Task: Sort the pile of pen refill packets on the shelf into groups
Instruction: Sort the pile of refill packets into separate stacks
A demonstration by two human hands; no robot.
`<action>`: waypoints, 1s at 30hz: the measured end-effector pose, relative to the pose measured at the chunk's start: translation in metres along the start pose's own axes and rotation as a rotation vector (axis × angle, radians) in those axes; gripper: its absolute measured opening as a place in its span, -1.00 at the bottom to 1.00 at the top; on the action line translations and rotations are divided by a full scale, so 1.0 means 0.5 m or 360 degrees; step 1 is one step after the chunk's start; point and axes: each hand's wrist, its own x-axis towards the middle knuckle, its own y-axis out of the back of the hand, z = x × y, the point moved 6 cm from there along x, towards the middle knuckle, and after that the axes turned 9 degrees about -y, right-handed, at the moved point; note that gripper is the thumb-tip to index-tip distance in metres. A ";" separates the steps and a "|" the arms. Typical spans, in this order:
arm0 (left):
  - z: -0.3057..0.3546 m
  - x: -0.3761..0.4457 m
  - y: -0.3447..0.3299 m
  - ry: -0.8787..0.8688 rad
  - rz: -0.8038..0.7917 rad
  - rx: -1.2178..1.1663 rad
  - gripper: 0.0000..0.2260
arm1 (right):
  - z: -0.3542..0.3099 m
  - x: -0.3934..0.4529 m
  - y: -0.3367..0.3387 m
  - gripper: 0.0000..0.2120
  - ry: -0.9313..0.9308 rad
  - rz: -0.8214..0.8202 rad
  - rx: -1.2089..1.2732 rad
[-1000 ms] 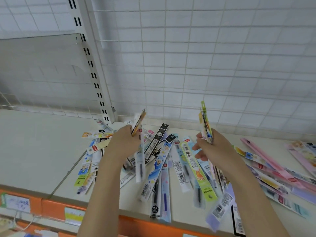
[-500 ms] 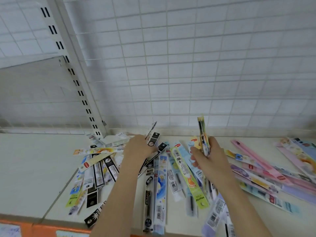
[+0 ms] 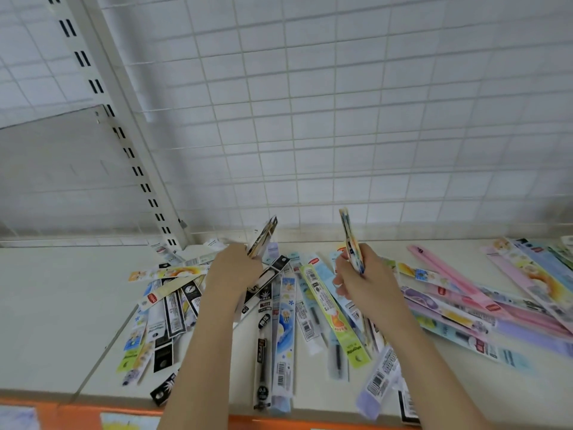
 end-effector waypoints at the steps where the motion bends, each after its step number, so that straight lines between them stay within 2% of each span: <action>1: 0.004 -0.010 0.007 -0.0022 0.0042 -0.0034 -0.83 | -0.002 0.000 0.003 -0.89 -0.0001 0.0003 0.0034; 7: 0.038 -0.075 0.038 -0.0162 0.0209 -0.0284 -0.76 | -0.017 -0.023 0.033 -0.91 0.0052 0.0047 0.0083; 13: 0.059 -0.139 0.033 -0.0151 0.0201 -0.0374 -0.76 | -0.003 -0.049 0.067 -0.89 0.0155 0.0074 -0.0088; 17: 0.089 -0.188 0.019 -0.0153 0.0267 -0.0329 -0.74 | 0.008 -0.060 0.103 -0.95 0.0213 0.0148 0.0029; 21: 0.095 -0.230 0.006 -0.0156 0.0309 -0.0289 -0.75 | 0.018 -0.075 0.126 -0.95 0.0292 0.0080 0.0195; 27: 0.082 -0.290 -0.001 -0.0008 0.0419 -0.0152 -0.72 | 0.032 -0.101 0.129 -0.91 0.0379 -0.0005 -0.0008; 30: 0.075 -0.306 -0.007 0.0069 0.0414 -0.0124 -0.73 | 0.035 -0.107 0.124 -0.82 0.0381 -0.0019 -0.0171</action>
